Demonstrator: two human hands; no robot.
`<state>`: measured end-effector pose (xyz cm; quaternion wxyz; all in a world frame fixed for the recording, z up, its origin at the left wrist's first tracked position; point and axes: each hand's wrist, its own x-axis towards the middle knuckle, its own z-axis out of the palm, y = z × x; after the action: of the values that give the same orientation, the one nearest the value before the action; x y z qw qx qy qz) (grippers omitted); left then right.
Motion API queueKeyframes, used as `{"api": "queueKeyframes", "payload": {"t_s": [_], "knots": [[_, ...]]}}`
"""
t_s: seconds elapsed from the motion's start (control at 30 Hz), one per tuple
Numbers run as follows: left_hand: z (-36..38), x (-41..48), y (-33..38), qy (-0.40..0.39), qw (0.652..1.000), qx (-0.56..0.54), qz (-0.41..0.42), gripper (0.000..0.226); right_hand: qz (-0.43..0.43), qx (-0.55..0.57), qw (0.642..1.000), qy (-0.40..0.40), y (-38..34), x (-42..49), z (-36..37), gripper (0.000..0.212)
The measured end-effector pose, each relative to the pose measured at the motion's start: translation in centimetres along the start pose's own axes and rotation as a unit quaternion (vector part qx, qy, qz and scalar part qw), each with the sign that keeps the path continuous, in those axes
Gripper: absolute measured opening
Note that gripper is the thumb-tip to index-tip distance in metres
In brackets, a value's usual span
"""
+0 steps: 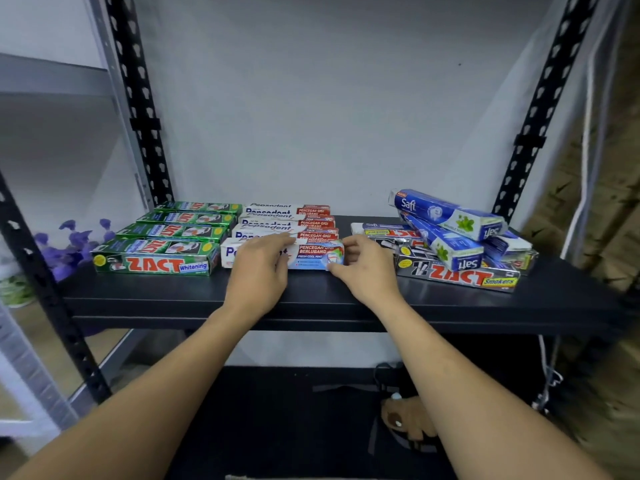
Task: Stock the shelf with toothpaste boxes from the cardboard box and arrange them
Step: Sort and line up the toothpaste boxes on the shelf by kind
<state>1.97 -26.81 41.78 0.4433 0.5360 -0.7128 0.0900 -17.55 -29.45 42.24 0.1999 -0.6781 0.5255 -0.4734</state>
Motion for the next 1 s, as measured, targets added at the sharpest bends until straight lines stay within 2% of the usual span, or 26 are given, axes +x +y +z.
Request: {"api": "queueKeyframes", "payload": {"t_s": [0.13,0.2,0.27,0.33,0.4,0.43,0.5,0.57,0.63,0.8,1.0], "knots": [[2.5,0.6,4.7,0.014,0.999,-0.037,0.035,0.040,-0.013,0.019,0.999,0.035,-0.7,-1.1,-2.9,0.026],[3.9,0.9,7.4,0.008,0.997,-0.064,0.041,0.046,-0.054,0.010,0.996,0.067,-1.2,-1.6,-5.9,0.018],[5.4,1.2,10.2,-0.011,0.995,-0.081,0.059,0.045,-0.094,0.007,0.988,0.119,-1.9,-1.7,-9.6,0.020],[6.8,1.5,13.0,-0.042,0.992,-0.087,0.078,0.043,-0.124,-0.025,0.978,0.168,-2.2,-1.4,-13.3,0.018],[8.1,1.9,14.8,-0.071,0.989,-0.088,0.093,0.044,-0.133,-0.110,0.966,0.190,-1.5,-0.5,-16.4,0.015],[8.8,2.1,15.4,-0.089,0.988,-0.086,0.095,0.047,-0.123,-0.163,0.961,0.185,-0.8,0.0,-17.7,0.017],[10.0,2.2,15.7,-0.135,0.985,-0.061,0.087,0.055,-0.085,-0.253,0.954,0.137,0.8,1.1,-19.4,0.033],[11.0,2.1,15.5,-0.183,0.981,-0.004,0.066,0.060,-0.051,-0.303,0.950,0.057,2.1,1.6,-20.1,0.053],[11.5,2.1,15.5,-0.200,0.976,0.047,0.066,0.061,-0.043,-0.322,0.946,0.009,2.9,2.0,-20.0,0.062],[11.5,2.0,15.8,-0.197,0.976,0.061,0.069,0.057,-0.032,-0.273,0.961,-0.003,3.6,2.9,-19.5,0.057],[11.4,2.0,15.9,-0.194,0.977,0.056,0.068,0.055,-0.097,-0.330,0.938,0.035,4.5,2.2,-20.6,0.052]]}}
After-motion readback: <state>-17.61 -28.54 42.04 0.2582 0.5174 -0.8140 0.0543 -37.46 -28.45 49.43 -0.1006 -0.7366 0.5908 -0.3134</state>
